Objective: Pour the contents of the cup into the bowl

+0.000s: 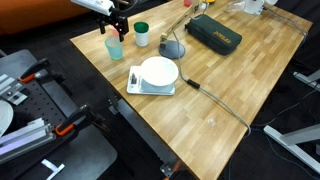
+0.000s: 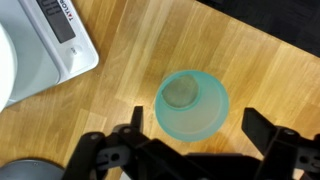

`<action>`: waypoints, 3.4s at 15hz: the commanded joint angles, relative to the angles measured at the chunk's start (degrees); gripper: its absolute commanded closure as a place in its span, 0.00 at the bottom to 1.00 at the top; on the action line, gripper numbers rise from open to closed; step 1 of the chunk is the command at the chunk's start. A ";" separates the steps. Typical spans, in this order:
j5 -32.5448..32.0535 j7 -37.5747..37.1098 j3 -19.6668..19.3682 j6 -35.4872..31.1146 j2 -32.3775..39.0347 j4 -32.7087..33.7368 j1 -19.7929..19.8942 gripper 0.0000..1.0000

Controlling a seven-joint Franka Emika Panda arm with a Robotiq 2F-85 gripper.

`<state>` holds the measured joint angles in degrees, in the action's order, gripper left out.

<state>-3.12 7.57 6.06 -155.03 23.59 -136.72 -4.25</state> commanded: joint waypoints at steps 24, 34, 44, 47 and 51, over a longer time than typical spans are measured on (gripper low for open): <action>0.06 1.69 0.81 7.21 8.58 7.99 0.86 0.48; 4.32 2.70 3.04 3.79 -2.76 -4.32 2.83 0.48; 4.05 -0.30 -1.44 2.89 -24.63 -17.82 2.26 0.48; 3.65 -3.20 -4.06 1.65 -29.27 -19.44 3.23 0.48; 1.98 -8.75 -5.74 1.42 -31.72 -20.04 4.81 0.48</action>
<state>-0.16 2.48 0.64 -152.00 -6.48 -155.33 -0.41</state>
